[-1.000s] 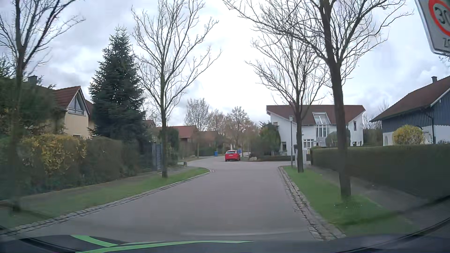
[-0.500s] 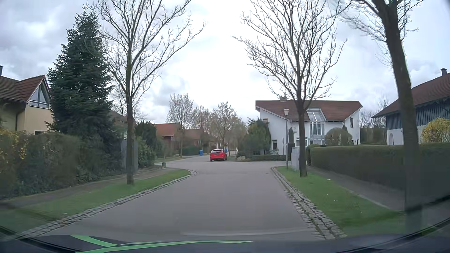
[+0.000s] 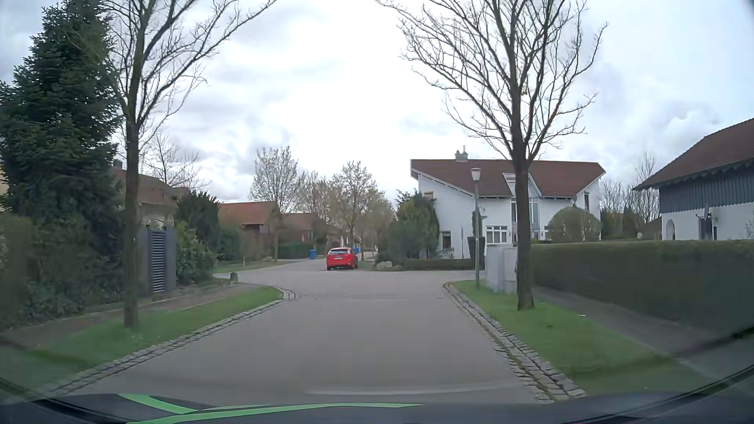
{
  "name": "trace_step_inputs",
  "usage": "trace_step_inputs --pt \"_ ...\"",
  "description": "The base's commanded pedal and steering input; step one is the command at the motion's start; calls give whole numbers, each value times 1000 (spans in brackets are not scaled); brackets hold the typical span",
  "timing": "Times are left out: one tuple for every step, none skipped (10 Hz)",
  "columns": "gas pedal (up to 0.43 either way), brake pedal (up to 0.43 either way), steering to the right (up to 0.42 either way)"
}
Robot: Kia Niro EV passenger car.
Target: Follow the waypoints while adhering to traffic rules and regulations
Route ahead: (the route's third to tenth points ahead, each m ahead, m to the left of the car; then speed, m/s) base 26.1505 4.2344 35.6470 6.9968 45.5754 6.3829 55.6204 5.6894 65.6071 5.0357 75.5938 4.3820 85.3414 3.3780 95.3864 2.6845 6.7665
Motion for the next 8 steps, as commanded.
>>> trace_step_inputs --pt "0 6 49" --pt "0 30 48" --pt "0 49 47" --pt "0 73 45" --pt "0 85 42" --pt "0 104 38" --pt "0 110 35" --pt "0 116 29"
